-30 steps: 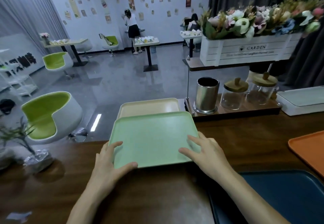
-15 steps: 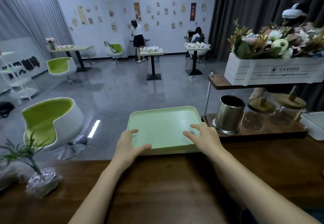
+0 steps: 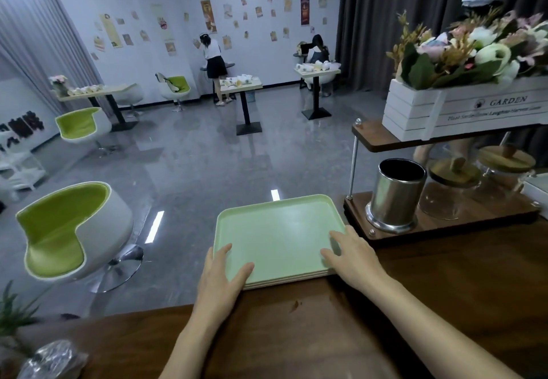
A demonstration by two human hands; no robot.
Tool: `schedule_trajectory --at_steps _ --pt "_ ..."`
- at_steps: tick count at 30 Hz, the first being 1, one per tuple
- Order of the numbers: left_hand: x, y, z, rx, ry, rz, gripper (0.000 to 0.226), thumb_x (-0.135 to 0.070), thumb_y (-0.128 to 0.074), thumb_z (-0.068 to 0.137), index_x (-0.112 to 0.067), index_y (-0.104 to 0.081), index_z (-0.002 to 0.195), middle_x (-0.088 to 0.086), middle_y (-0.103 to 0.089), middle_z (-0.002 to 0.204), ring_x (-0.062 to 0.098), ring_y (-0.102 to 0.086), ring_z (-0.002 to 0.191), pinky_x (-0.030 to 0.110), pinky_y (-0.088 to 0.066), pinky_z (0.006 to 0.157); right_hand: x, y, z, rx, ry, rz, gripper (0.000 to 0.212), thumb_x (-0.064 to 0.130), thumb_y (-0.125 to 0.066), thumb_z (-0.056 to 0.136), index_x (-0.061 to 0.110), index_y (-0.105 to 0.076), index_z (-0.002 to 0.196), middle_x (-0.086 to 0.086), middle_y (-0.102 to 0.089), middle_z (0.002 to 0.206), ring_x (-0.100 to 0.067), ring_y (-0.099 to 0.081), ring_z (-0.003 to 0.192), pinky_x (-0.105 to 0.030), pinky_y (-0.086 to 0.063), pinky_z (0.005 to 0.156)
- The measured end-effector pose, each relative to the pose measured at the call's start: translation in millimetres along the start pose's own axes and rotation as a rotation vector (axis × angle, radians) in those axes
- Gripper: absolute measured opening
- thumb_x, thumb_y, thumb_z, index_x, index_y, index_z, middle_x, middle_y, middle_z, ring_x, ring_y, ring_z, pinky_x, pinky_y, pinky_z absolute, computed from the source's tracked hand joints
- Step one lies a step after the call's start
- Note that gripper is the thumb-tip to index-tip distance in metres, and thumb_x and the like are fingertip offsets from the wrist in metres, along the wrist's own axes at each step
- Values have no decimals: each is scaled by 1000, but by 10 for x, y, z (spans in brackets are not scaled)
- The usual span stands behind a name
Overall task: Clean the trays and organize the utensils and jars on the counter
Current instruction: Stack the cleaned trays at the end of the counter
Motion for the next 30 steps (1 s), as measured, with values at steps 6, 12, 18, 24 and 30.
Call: schedule_trajectory --at_steps 6,12,18,24,30 --pt "24 1 54 -21 29 5 68 -52 -66 93 -24 -42 150 -1 -41 155 21 -43 139 41 -38 112 -24 -64 -38 -13 7 -64 26 42 -53 92 18 -46 94 -2 -38 110 -33 -53 101 -35 -34 68" --pt "-6 -126 -14 -43 4 58 68 -56 -65 91 -25 -44 147 -3 -34 154 23 -46 135 46 -41 109 -79 -168 -113 -46 -23 -95 46 41 -40 100 10 -44 134 -14 -28 149 -34 -44 126 -39 -44 90" --pt "6 -147 -9 -4 7 175 83 -76 -57 84 -26 -41 149 0 -28 157 30 -45 136 49 -42 108 27 -44 -260 -7 18 -129 41 24 -28 108 9 -43 142 -15 -12 163 -31 -22 147 -34 -34 106" --pt "-77 -73 -32 63 49 227 107 -88 -41 76 -29 -22 162 12 3 171 34 -5 157 52 -18 124 -133 68 -371 68 70 34 57 52 -37 103 14 -39 146 -11 3 168 -25 0 155 -43 -27 117" --pt "-480 -210 -750 -81 -165 233 87 -68 -54 87 -25 -30 160 8 -2 172 25 9 158 49 -8 127 -554 381 -1119 18 178 159 55 51 -50 99 31 -44 150 7 -32 161 -14 -11 154 -34 -20 121"
Point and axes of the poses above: each hand's wrist, its own z-axis towards the middle knuckle, its own y-axis out of the back of the hand, x = y × z, the point moved 2 cm from there along z, towards the middle knuckle
